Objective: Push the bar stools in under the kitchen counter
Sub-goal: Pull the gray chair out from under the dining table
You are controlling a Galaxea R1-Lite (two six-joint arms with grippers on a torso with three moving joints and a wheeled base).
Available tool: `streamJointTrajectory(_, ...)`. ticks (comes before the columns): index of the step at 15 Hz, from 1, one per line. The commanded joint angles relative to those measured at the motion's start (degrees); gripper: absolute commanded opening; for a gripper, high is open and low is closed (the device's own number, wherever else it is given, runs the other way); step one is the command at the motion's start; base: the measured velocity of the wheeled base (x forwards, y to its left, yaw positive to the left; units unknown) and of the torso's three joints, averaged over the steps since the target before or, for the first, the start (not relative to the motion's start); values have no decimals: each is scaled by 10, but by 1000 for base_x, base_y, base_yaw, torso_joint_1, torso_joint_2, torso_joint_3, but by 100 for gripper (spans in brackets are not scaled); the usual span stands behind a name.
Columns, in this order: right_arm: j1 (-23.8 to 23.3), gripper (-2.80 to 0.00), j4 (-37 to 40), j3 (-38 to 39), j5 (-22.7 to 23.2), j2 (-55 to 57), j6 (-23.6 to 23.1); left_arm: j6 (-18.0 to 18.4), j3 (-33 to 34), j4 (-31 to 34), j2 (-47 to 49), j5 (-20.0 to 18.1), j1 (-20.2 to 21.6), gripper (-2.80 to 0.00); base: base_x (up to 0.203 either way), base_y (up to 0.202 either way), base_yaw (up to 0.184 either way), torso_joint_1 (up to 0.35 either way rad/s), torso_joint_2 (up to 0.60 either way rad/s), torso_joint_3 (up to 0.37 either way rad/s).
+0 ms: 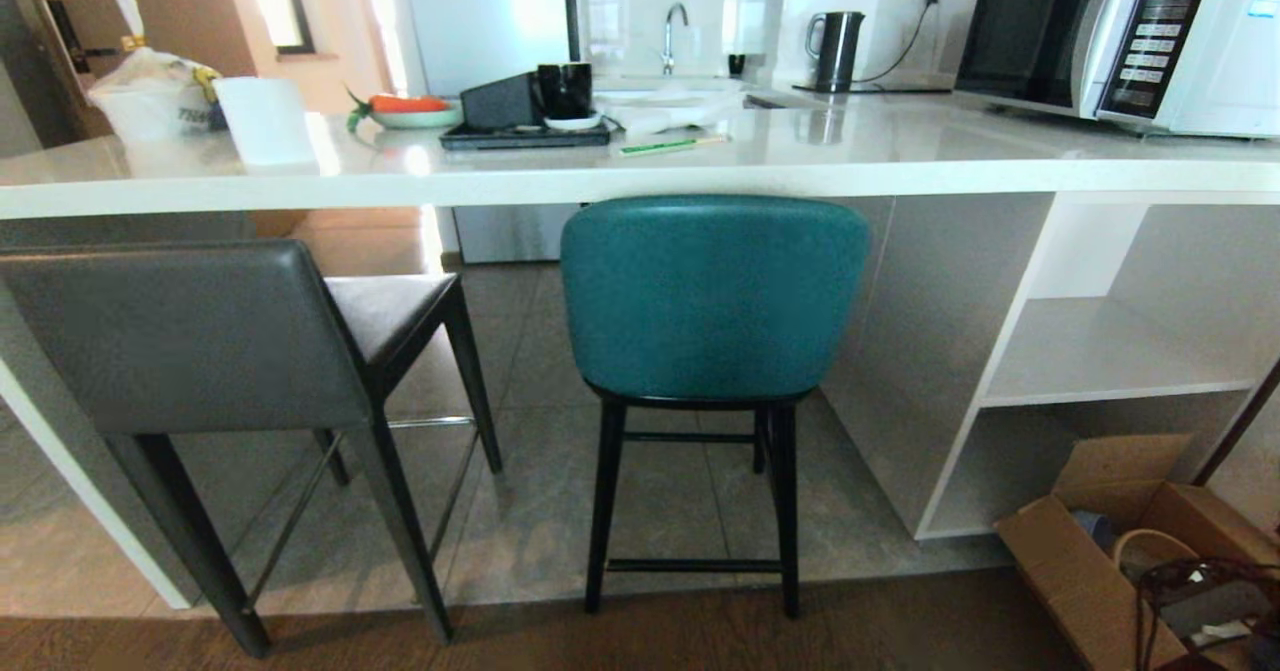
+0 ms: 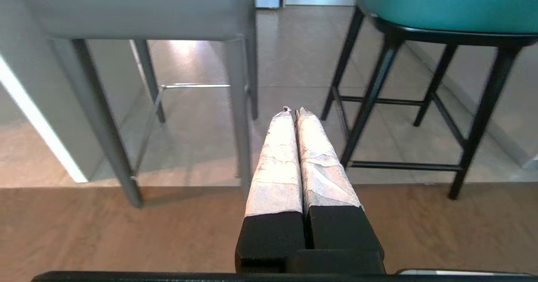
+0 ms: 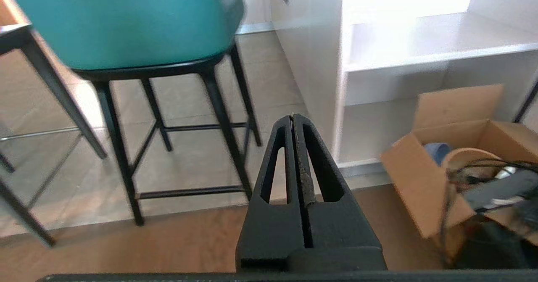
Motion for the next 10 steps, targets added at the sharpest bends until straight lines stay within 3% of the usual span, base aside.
streamJointTrajectory(1, 0, -280, 0, 13, 0, 0, 0, 0, 0, 1, -1, 0, 0, -280, 0, 194, -5, -4, 2, 0)
streamJointTrajectory(10, 0, -280, 0, 13, 0, 0, 1, 0, 0, 0, -1, 0, 0, -280, 0, 198, -1, 1, 3, 1)
